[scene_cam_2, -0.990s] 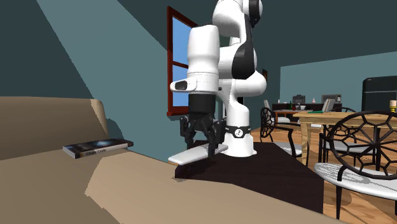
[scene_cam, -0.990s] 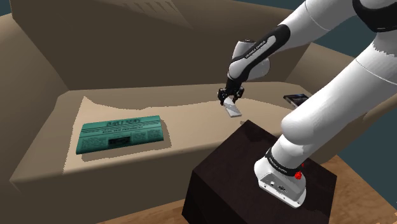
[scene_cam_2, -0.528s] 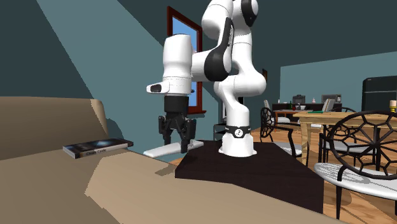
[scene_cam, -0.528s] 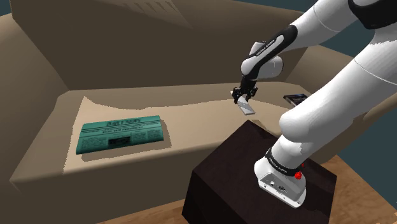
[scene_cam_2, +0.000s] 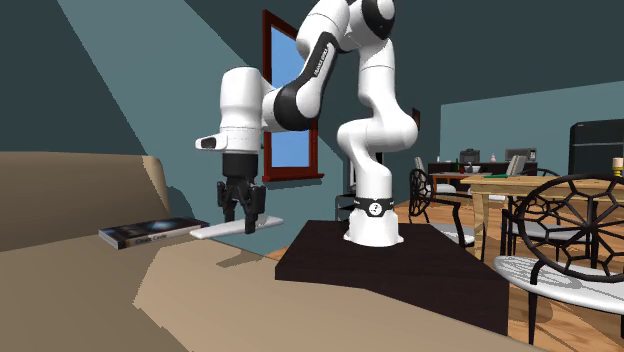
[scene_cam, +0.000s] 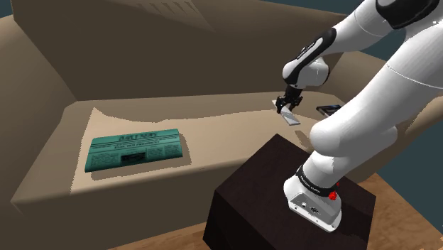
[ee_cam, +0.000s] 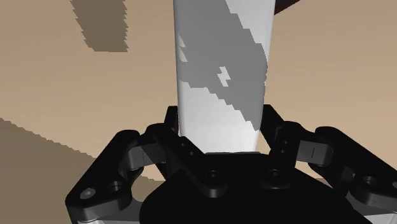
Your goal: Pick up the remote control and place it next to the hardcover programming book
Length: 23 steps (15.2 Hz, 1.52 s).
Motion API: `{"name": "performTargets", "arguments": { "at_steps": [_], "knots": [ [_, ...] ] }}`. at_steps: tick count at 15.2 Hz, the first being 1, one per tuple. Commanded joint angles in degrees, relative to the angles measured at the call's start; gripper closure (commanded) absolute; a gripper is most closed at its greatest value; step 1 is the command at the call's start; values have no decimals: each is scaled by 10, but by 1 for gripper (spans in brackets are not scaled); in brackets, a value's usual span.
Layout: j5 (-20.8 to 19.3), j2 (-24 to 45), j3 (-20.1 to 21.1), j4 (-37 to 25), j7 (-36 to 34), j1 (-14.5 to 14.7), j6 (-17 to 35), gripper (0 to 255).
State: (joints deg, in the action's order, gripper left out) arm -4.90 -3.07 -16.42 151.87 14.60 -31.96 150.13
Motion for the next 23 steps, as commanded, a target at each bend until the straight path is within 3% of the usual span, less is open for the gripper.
{"name": "performTargets", "arguments": {
  "at_steps": [1, 11, 20, 23],
  "knots": [
    [6, 6, -17, -18, 37, -14, -11, 255],
    [87, 112, -74, -151, 233, -87, -44, 255],
    [163, 234, -78, -323, 375, -182, -106, 255],
    [174, 255, -73, -335, 387, -192, -100, 255]
  ]
}}
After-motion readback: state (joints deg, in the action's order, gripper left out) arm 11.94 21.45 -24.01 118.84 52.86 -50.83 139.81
